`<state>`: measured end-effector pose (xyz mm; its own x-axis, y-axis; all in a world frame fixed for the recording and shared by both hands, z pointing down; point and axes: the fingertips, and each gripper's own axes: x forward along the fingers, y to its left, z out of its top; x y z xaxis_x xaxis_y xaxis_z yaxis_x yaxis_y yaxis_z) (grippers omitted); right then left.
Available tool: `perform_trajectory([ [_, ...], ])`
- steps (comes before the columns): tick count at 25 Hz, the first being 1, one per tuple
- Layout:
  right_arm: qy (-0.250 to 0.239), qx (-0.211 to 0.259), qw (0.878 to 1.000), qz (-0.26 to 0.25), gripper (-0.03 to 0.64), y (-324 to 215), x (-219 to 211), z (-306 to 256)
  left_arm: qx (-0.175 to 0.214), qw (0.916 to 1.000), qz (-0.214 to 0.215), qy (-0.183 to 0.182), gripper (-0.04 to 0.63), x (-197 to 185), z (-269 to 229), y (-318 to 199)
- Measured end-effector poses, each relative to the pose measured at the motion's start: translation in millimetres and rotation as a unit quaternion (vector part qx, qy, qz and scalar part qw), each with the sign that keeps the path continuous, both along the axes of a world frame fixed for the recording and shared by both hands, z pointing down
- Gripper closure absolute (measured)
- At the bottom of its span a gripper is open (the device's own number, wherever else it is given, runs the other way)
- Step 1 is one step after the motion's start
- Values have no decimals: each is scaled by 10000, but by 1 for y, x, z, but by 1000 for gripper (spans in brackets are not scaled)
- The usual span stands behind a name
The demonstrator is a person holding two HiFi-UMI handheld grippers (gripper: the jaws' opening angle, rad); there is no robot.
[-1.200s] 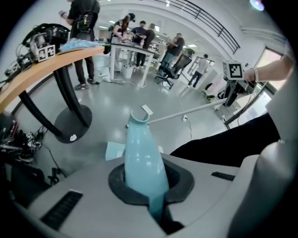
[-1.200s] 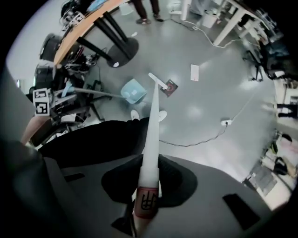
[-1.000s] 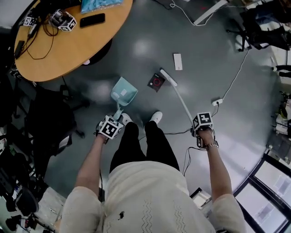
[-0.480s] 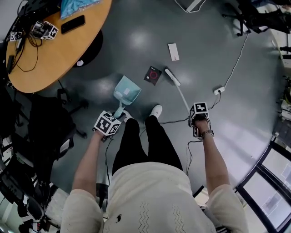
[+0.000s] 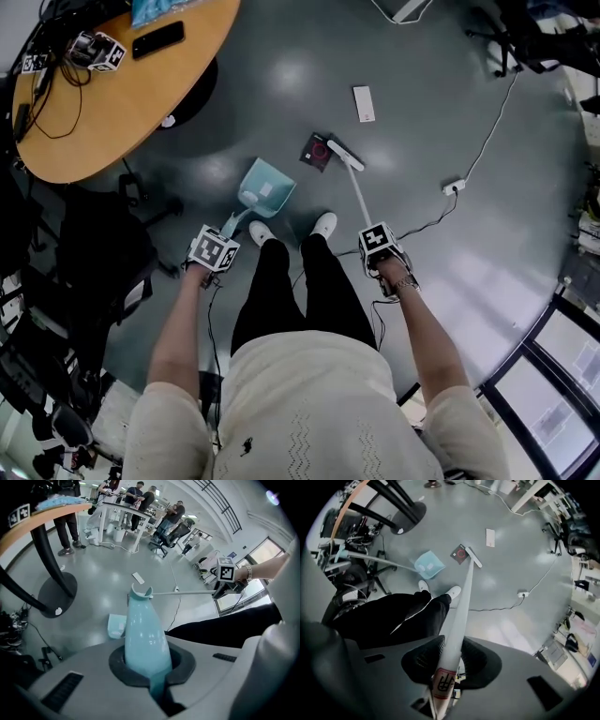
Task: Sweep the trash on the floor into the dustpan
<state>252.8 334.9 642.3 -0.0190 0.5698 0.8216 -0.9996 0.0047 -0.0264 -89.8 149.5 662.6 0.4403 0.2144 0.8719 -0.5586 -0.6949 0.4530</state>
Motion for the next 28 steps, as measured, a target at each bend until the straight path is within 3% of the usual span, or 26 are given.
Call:
perform_trajectory([
  [7, -345, 1, 9923, -1191, 520, 1, -45, -14, -10, 9997, 80, -238, 586, -21, 10, 7],
  [17, -848, -57, 9731, -2143, 520, -5, -116, -29, -39, 9993, 93, -353, 586, -43, 27, 24],
  [23, -1284, -141, 9650, -2281, 518, 6, -150, -35, -200, 9984, 108, -520, 586, -58, 30, 34],
  [28, -1550, -181, 9672, -2003, 514, 19, -165, -47, -77, 9976, 5, -682, 586, -69, 34, 34],
])
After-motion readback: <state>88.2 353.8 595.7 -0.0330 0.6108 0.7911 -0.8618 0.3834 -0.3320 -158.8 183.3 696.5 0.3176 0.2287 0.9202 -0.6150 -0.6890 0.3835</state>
